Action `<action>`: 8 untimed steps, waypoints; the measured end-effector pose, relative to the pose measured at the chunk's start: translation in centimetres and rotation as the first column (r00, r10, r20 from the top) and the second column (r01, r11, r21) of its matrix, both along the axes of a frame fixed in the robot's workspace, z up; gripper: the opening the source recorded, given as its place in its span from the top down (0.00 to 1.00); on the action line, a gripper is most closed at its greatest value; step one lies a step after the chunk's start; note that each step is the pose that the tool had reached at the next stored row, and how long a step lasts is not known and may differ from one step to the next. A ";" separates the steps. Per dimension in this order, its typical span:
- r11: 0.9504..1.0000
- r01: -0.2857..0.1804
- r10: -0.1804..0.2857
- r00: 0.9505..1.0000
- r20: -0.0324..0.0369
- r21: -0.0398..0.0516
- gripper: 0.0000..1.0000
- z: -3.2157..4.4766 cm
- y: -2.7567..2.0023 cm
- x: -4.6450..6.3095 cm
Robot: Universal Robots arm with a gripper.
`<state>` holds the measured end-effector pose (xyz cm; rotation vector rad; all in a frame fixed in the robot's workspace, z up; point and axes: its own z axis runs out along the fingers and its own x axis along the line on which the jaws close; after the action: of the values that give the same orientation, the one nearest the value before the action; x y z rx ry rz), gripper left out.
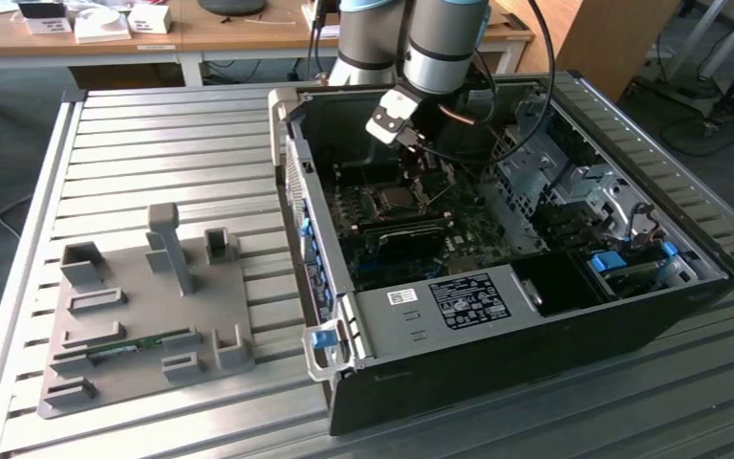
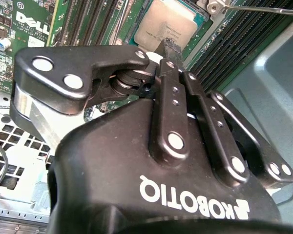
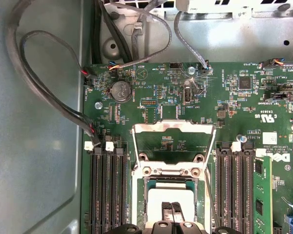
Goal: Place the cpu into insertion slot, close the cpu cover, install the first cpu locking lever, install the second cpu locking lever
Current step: 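Close the cpu cover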
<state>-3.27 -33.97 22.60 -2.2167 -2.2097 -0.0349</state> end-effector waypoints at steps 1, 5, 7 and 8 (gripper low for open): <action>1.000 0.000 0.000 1.000 0.000 0.000 0.89 0.00 0.00 0.0; 1.000 0.000 0.000 1.000 0.000 0.000 0.89 0.15 0.00 0.0; 1.000 0.000 0.000 1.000 0.000 -0.001 0.89 0.21 -0.01 0.0; 1.000 0.000 0.000 1.000 0.000 0.000 0.89 0.23 -0.01 0.0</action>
<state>-3.28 -33.97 22.83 -2.2168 -2.2098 -0.0344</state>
